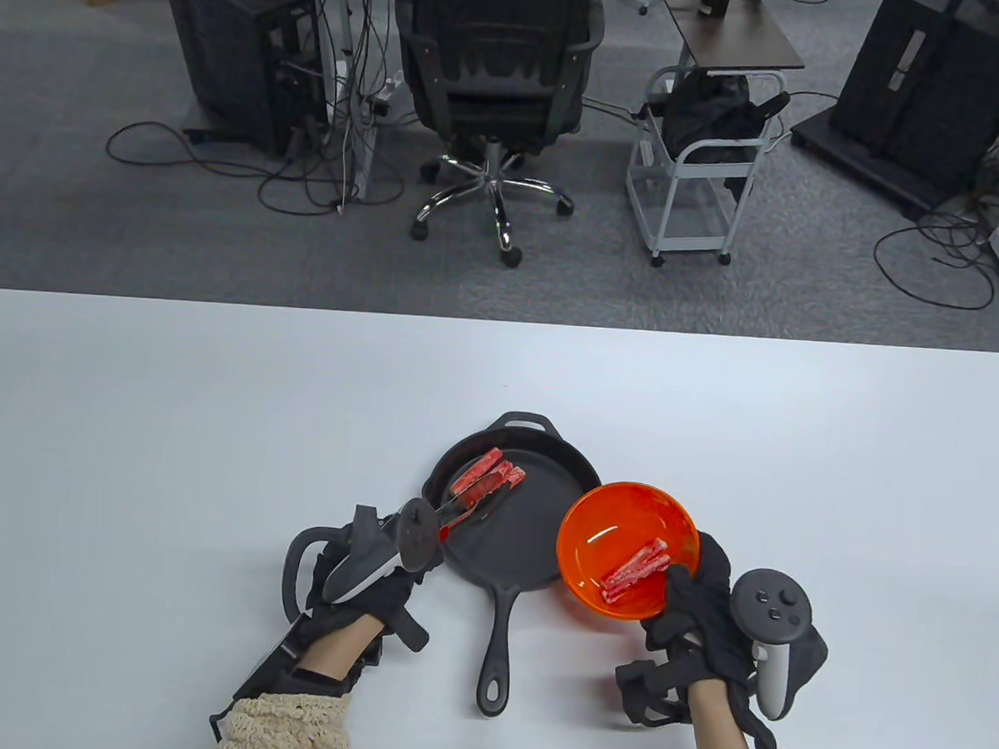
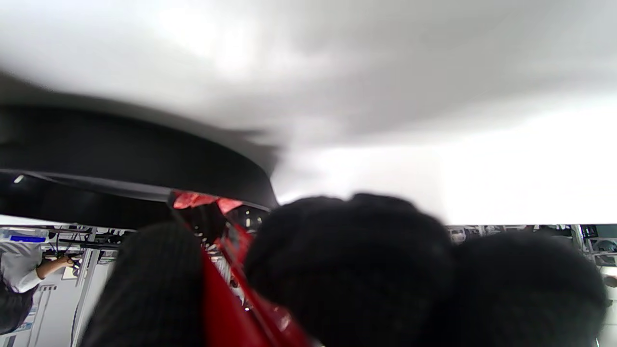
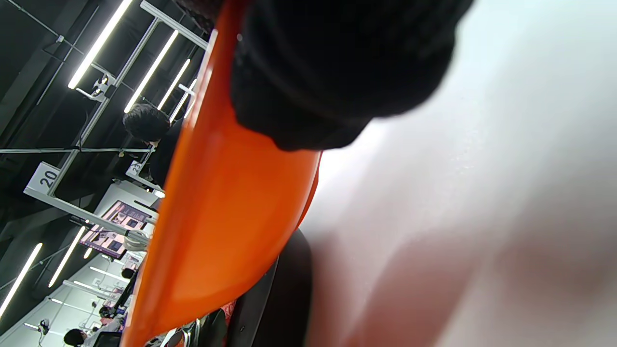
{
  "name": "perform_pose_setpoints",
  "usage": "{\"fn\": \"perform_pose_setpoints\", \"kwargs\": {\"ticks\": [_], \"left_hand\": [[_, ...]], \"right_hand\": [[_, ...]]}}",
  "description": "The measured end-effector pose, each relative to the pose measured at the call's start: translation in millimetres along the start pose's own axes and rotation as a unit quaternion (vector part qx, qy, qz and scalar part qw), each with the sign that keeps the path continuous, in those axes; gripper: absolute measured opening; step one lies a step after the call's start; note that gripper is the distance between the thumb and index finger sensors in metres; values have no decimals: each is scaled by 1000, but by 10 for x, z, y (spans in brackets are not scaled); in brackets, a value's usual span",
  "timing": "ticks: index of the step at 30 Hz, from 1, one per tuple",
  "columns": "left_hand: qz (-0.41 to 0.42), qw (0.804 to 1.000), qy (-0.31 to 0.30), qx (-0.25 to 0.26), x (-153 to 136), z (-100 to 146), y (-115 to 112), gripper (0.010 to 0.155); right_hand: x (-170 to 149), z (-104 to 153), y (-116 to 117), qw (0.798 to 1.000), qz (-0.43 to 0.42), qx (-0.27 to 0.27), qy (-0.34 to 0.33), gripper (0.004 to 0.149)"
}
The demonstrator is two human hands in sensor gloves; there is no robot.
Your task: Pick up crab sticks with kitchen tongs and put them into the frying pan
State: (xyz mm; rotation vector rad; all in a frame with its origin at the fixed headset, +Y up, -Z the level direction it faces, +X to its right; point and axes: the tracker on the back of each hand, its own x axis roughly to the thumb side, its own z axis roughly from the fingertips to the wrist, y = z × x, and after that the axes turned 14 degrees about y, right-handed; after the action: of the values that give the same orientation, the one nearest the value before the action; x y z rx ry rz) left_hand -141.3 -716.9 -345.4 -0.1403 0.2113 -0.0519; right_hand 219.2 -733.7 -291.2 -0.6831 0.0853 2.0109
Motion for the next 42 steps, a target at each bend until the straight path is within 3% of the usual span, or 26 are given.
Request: {"fn": "perform_pose_setpoints", "kwargs": {"ticks": [19,24,35,42], "left_hand": [[1,1000,1,-7,1,6,-4,73],[5,1000,-4,11,-4,40,71,74],[48,993,-68,82,129,432,519,74],[43,985,-153,73,357,722,592,75]], "right_hand": [[-4,3,-2,1000,-1,-2,1,61],[-5,6,-5,1000,-2,-4,3,61],[-6,5,-4,1000,-1,-3,3,61],[-6,5,-4,1000,-1,-3,3,61]]}}
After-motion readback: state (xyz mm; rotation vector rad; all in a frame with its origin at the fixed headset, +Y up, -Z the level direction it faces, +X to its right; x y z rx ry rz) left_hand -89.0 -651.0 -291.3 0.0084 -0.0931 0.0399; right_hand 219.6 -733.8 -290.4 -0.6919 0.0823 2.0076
